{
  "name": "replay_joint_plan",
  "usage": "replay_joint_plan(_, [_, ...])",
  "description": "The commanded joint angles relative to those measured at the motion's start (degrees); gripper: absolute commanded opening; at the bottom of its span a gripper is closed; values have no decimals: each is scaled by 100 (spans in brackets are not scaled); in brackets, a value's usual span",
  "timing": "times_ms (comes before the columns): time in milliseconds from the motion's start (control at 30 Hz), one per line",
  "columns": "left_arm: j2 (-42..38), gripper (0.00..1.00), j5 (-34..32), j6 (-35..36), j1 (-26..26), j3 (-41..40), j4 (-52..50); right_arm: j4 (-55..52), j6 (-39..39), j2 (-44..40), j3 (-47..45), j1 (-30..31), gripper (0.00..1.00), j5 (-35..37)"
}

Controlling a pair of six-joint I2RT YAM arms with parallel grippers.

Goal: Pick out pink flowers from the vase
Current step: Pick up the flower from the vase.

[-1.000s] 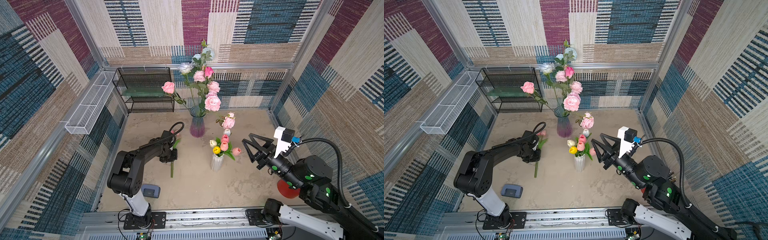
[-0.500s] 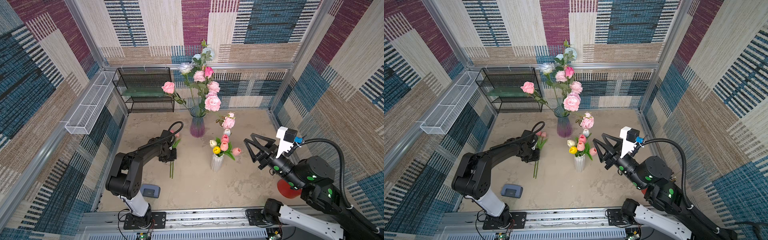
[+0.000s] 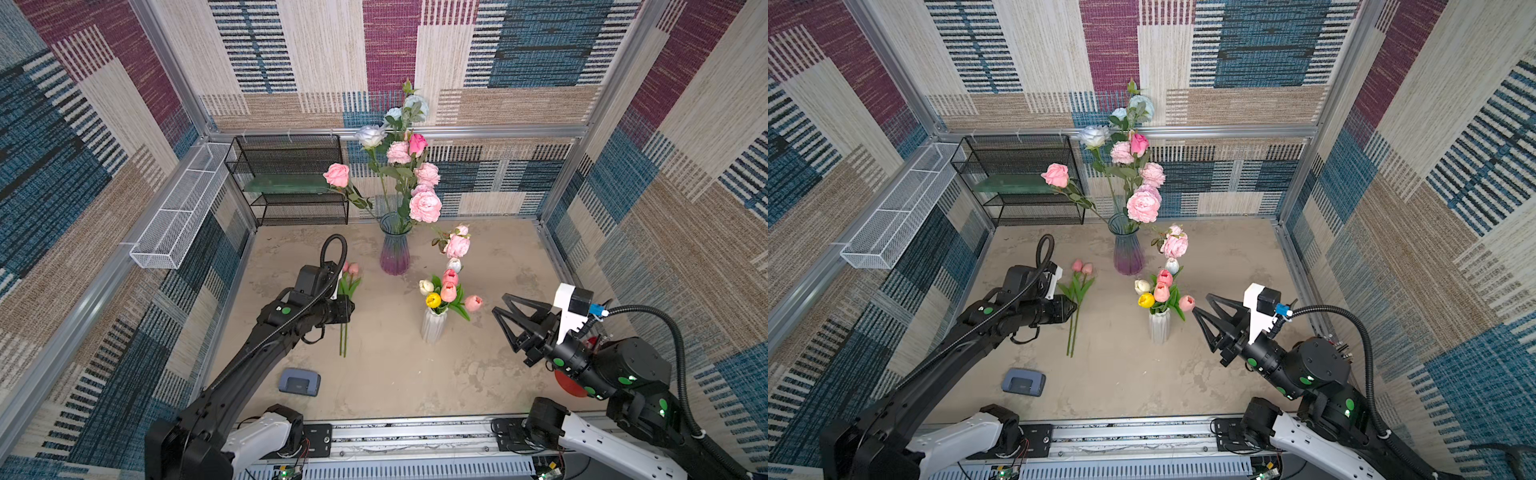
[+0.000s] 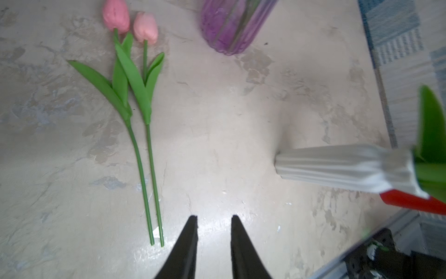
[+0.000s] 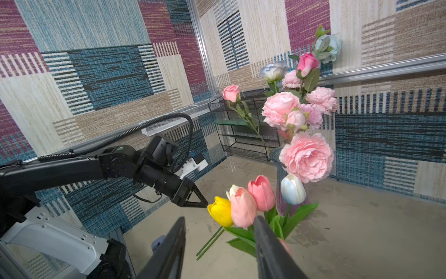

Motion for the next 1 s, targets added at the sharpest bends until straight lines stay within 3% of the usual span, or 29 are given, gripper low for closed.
replay_joint_plan(0, [-485,28,130,264,-291,-149,-240,411,-371,-458,-594,5,45,-302])
replay_joint_plan(200, [-1136,29,254,648,-514,-463,-225,920,-386,-840,-1465,5,40,32])
replay_joint_plan(267, [-1277,29,235,678,-519,-597,-171,864,133,-947,-1529,4,40,473])
replay_joint_plan(433, [-1578,30,211,601,-536,-841,-42,1244,523,-1548,-2294,4,37,1125])
replay_joint_plan(667, [-1661,29,215,638,-537,-893,70,1597,164,-1532,-2808,-37,31,1667])
replay_joint_plan(833, [-1620,30,277,692,-537,-892,59,2239,-379,-1481,-3164,-300,32,1464])
replay_joint_plan(967, [-1666,30,291,700,-537,-912,81,2672,-429,-1102,-3304,-808,32,777])
